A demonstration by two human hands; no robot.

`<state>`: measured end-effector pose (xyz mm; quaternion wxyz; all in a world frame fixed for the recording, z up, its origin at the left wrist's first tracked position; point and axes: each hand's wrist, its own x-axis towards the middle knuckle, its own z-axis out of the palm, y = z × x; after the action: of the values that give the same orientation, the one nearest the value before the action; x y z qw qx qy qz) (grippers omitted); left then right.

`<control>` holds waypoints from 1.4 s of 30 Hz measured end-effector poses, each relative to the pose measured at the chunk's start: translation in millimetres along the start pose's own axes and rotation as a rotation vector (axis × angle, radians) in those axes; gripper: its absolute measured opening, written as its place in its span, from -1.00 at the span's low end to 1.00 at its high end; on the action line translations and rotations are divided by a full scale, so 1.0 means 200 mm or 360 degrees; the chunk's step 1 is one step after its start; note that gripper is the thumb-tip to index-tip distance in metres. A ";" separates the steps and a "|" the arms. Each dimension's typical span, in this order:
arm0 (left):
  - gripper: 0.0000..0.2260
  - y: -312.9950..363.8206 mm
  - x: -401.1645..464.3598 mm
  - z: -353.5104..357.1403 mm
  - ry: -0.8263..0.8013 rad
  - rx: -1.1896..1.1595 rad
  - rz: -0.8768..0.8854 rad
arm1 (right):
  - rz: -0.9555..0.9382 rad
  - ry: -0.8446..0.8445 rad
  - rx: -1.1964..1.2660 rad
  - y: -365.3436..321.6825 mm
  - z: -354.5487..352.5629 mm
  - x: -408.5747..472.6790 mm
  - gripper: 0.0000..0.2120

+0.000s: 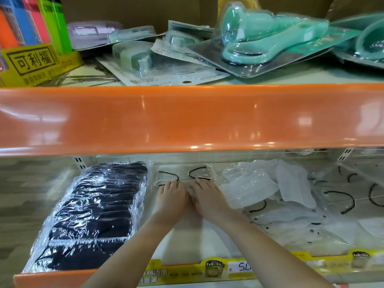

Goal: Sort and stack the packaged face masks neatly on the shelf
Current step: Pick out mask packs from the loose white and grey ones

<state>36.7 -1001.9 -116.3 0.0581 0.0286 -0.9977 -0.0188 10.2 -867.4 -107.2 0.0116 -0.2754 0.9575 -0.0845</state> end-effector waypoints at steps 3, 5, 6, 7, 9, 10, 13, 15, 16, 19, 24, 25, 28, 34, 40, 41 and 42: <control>-0.61 -0.01 0.03 0.02 -0.0080 -0.0005 0.0046 | 0.0034 0.0037 0.0014 0.00 0.01 0.01 -0.53; -0.59 -0.02 0.04 0.01 -0.0096 -0.0047 0.0061 | 0.0058 0.0047 0.0028 0.00 0.01 0.02 -0.53; -0.59 -0.02 0.05 0.02 -0.0091 -0.0062 0.0053 | 0.0072 0.0048 0.0047 0.00 0.01 0.02 -0.53; -0.59 -0.02 0.05 0.02 -0.0085 -0.0069 0.0048 | 0.0081 0.0047 0.0062 0.00 0.02 0.02 -0.54; -0.61 -0.02 0.04 0.02 -0.0084 -0.0083 0.0031 | 0.0077 0.0045 0.0125 0.00 0.00 0.02 -0.55; -0.61 -0.01 0.03 0.01 -0.0079 -0.0103 0.0031 | 0.0069 0.0053 0.0194 0.00 -0.02 0.01 -0.57; -0.64 0.02 0.01 -0.04 0.0070 -0.0197 0.0140 | 0.0039 0.0169 0.0509 0.00 -0.08 -0.05 -0.64; -0.71 0.07 -0.02 -0.09 0.0269 -0.0282 0.0211 | 0.0150 0.0275 0.0658 0.02 -0.11 -0.10 -0.69; -0.74 0.11 -0.04 -0.12 0.0294 -0.0339 0.0237 | 0.0213 0.0314 0.0689 0.03 -0.12 -0.13 -0.70; -0.73 0.24 -0.10 -0.15 0.0189 -0.0447 0.0292 | 0.0314 0.0349 0.0588 0.09 -0.12 -0.22 -0.74; -0.70 0.39 -0.16 -0.11 0.0130 -0.0567 0.0340 | 0.0444 0.0304 0.0393 0.19 -0.15 -0.35 -0.69; -0.69 0.42 -0.18 -0.11 0.0111 -0.0614 0.0358 | 0.0482 0.0298 0.0354 0.20 -0.15 -0.38 -0.69; -0.74 0.48 -0.21 -0.06 0.0124 -0.0624 0.0423 | 0.0635 0.0324 0.0244 0.25 -0.16 -0.45 -0.70; -0.78 0.53 -0.24 0.03 0.0197 -0.0586 0.0539 | 0.0758 0.0430 -0.0034 0.31 -0.04 -0.56 -0.61; -0.78 0.53 -0.25 0.08 0.0394 -0.0663 0.0586 | 0.0781 0.0627 -0.0193 0.28 0.03 -0.61 -0.51; -0.79 0.53 -0.25 0.08 0.0419 -0.0672 0.0588 | 0.0802 0.0635 -0.0193 0.28 0.03 -0.61 -0.48; -0.79 0.53 -0.25 0.08 0.0436 -0.0674 0.0593 | 0.0812 0.0645 -0.0197 0.28 0.03 -0.61 -0.49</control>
<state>78.4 -892.3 -134.5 0.1992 -0.1651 -0.9426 -0.2113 85.2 -758.0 -126.1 -0.1750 -0.0044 0.9818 -0.0737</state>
